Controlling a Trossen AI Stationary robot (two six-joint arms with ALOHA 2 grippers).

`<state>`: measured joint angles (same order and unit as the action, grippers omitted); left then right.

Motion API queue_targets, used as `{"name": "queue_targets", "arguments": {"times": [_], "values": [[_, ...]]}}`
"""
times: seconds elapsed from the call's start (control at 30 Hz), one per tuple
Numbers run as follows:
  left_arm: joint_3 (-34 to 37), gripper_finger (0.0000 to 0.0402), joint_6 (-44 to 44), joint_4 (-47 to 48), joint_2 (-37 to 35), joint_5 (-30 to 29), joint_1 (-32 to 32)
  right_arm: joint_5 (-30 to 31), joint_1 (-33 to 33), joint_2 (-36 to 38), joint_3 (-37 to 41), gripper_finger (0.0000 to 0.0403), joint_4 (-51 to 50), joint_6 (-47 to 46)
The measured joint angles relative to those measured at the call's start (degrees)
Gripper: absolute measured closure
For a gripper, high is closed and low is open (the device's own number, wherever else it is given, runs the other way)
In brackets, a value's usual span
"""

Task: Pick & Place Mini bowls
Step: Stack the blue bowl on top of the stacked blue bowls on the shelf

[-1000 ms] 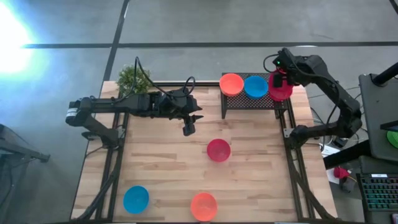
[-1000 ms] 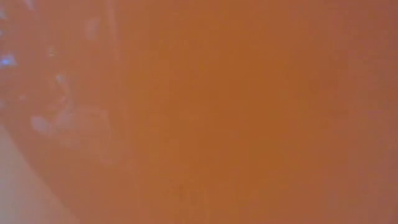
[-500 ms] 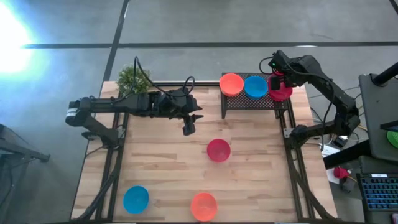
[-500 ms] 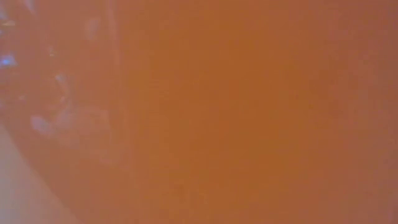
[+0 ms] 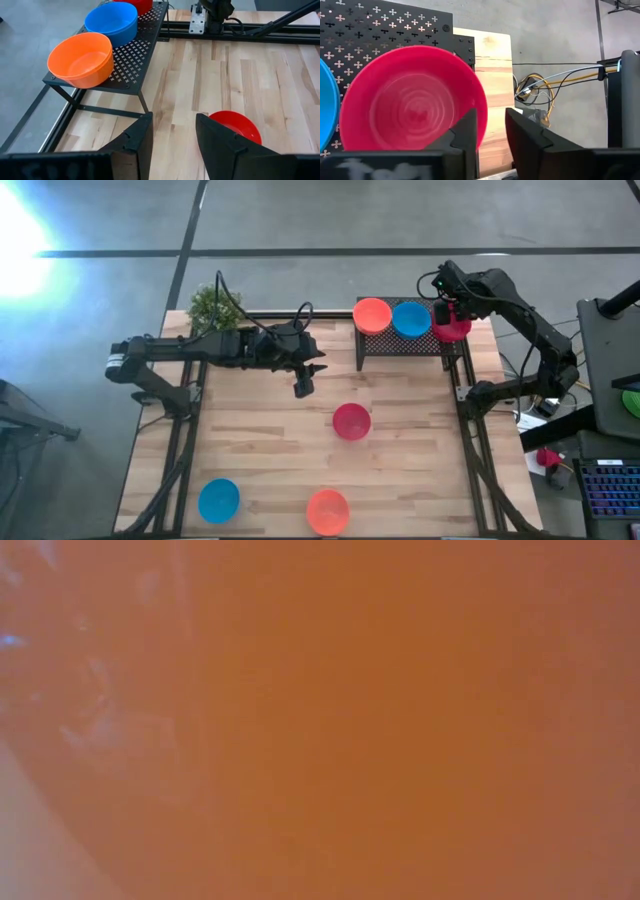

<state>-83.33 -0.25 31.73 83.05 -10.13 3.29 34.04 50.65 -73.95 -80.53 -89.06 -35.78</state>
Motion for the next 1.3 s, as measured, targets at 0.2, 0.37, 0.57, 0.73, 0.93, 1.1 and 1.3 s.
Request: {"name": "queue_targets", "arguments": {"times": [0.2, 0.37, 0.57, 0.73, 0.93, 1.1, 1.3], "values": [[0.0, 0.0259, 0.0, -0.01, -0.02, 0.0, 0.02, 0.0, -0.02, 0.02, -0.31, 0.026, -0.15, 0.27], [0.0, 0.0259, 0.0, -0.01, -0.02, 0.0, 0.0, 0.0, -0.02, 0.39, -1.02, 0.0247, -0.26, 0.55], [0.0, 0.0259, -1.26, 0.01, -0.02, -0.02, 0.0, 0.0, -0.02, 1.27, -2.15, 0.0255, -0.32, 2.81], [0.0, 0.0259, -2.41, 0.04, -0.04, -0.02, 0.01, -0.03, -0.14, 2.67, -2.73, 0.0289, -0.24, 2.87], [0.0, 0.0259, -4.55, 1.87, -0.04, -0.13, 0.0, -0.93, -0.87, 5.68, -2.73, 0.0352, -0.23, 3.0], [0.0, 0.0259, -7.32, 5.42, -0.04, -0.39, 0.01, -1.07, -3.83, 8.82, -2.73, 0.0391, -0.11, 3.0], [0.0, 0.0259, -12.32, 11.82, -0.04, -0.34, 0.0, -1.09, -10.55, 12.05, -2.73, 0.0394, 1.97, 2.96]]}}
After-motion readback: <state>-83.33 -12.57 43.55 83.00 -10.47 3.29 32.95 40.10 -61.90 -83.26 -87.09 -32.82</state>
